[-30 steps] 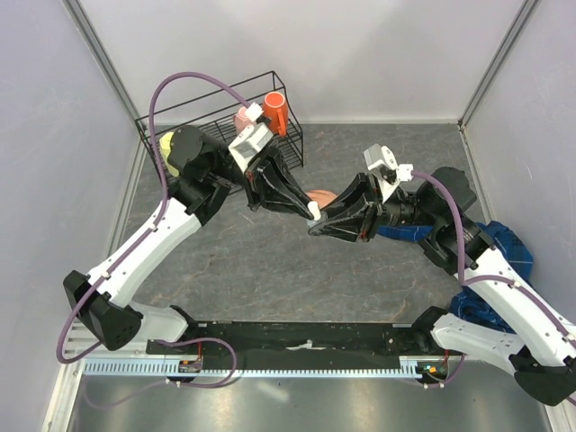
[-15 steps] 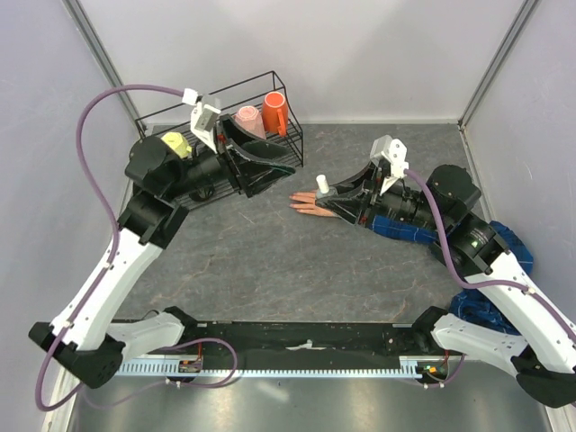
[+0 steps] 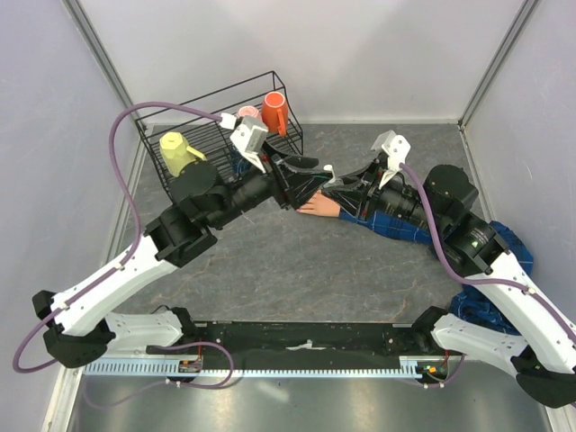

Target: Paint the nails

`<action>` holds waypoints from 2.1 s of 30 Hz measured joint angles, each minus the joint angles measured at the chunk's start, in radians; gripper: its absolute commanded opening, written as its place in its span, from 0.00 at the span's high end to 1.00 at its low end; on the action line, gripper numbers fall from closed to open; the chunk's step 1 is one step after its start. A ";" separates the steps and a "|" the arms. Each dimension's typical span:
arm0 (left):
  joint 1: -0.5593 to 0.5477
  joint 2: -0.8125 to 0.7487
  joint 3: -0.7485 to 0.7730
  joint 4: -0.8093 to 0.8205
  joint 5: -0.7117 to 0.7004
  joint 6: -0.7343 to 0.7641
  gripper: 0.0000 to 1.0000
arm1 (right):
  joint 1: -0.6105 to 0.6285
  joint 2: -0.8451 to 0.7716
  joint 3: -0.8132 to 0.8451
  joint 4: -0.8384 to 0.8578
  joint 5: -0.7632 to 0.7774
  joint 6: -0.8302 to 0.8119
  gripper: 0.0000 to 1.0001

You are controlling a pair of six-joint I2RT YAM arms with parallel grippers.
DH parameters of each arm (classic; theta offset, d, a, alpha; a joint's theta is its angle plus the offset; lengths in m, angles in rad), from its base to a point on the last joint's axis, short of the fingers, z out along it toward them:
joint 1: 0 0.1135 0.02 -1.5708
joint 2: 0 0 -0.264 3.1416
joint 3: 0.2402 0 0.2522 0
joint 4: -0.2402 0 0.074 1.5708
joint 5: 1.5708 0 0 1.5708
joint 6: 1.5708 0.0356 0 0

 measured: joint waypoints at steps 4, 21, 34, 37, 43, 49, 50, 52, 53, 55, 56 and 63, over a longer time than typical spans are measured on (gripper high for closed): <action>-0.012 0.062 0.061 -0.072 -0.070 0.006 0.44 | 0.000 -0.006 0.000 0.000 0.000 0.000 1.00; -0.016 0.148 0.234 -0.285 -0.018 0.003 0.61 | 0.000 -0.010 0.000 -0.018 -0.007 -0.011 1.00; -0.016 0.240 0.472 -0.587 0.033 0.014 0.58 | 0.000 -0.010 0.000 -0.040 -0.055 -0.036 1.00; -0.016 0.257 0.506 -0.633 0.035 0.018 0.60 | 0.000 -0.010 0.000 -0.043 -0.061 -0.039 1.00; -0.016 0.298 0.557 -0.700 0.043 0.026 0.69 | 0.000 -0.010 0.000 -0.045 -0.077 -0.041 1.00; -0.016 0.324 0.588 -0.744 0.060 0.038 0.98 | 0.000 -0.010 0.000 -0.049 -0.086 -0.041 1.00; -0.016 0.328 0.596 -0.754 0.066 0.042 0.98 | 0.000 -0.010 0.000 -0.049 -0.086 -0.042 1.00; -0.016 0.331 0.610 -0.767 0.071 0.050 0.98 | 0.000 -0.010 0.000 -0.048 -0.088 -0.044 0.93; -0.016 0.331 0.613 -0.771 0.074 0.054 0.98 | 0.000 -0.010 0.000 -0.046 -0.087 -0.044 0.75; -0.016 0.331 0.618 -0.779 0.078 0.064 0.98 | 0.001 -0.008 0.002 -0.045 -0.088 -0.045 0.56; -0.016 0.331 0.618 -0.780 0.076 0.071 0.98 | 0.001 -0.006 0.002 -0.046 -0.088 -0.045 0.39; -0.016 0.304 0.588 -0.809 -0.131 0.148 0.98 | 0.000 -0.002 -0.006 -0.105 -0.011 -0.045 0.02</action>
